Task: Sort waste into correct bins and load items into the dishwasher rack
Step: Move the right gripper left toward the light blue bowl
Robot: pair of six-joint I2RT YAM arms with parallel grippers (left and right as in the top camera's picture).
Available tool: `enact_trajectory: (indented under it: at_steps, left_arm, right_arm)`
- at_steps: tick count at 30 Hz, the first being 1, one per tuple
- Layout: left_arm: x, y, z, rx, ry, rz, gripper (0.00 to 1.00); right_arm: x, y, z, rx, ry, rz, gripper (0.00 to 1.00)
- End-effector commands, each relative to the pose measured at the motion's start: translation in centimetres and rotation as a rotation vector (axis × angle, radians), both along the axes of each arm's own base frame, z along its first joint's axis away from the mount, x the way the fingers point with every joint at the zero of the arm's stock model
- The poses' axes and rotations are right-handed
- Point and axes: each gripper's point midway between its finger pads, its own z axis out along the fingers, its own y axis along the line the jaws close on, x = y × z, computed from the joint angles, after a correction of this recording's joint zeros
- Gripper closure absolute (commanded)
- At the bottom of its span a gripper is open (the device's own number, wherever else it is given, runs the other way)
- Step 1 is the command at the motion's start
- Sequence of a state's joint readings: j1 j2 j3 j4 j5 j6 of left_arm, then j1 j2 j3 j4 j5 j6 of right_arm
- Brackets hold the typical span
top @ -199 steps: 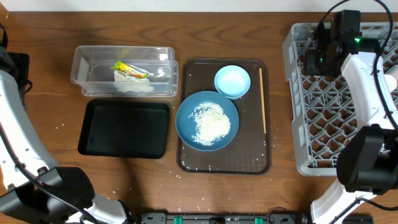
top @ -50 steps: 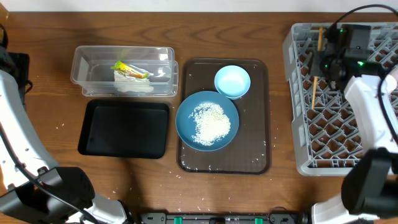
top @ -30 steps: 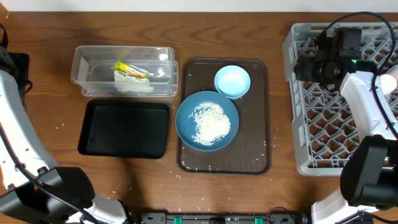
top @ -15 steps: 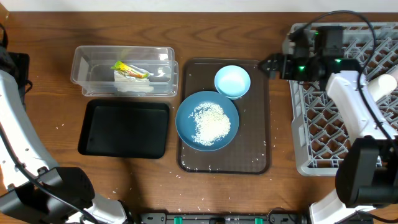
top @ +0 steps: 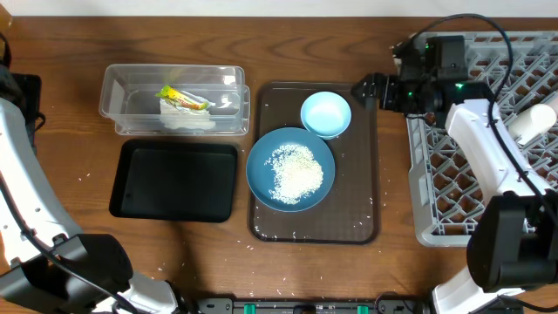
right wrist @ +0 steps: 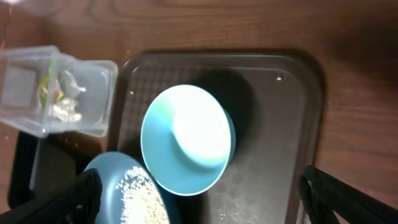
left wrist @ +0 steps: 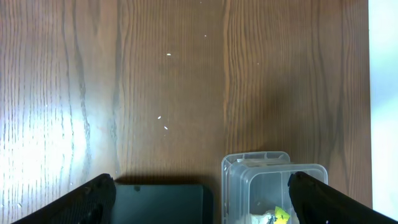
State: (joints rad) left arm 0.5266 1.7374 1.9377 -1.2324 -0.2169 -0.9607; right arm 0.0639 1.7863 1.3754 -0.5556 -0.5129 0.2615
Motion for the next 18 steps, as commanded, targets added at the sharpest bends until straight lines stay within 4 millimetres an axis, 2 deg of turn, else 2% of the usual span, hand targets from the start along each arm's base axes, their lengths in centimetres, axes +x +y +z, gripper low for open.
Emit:
enact_trajectory:
  at_steps: [1, 6, 12, 18]
  left_arm:
    - [-0.3, 0.3, -0.3, 0.012, 0.027, -0.001, 0.08]
    - [-0.3, 0.3, -0.3, 0.012, 0.027, -0.001, 0.08]
    - [-0.3, 0.3, -0.3, 0.012, 0.027, -0.001, 0.08]
    - [-0.3, 0.3, -0.3, 0.012, 0.027, -0.001, 0.08]
  right_arm:
    - [-0.1, -0.3, 1.5, 0.044, 0.026, -0.080, 0.01]
    - [-0.6, 2.2, 1.5, 0.024, 0.003, -0.003, 0.02]
    - [-0.4, 4.5, 1.0, -0.120, -0.061, 0.001, 0.20]
    - [-1.0, 7.0, 0.8, -0.277, -0.130, 0.051, 0.19]
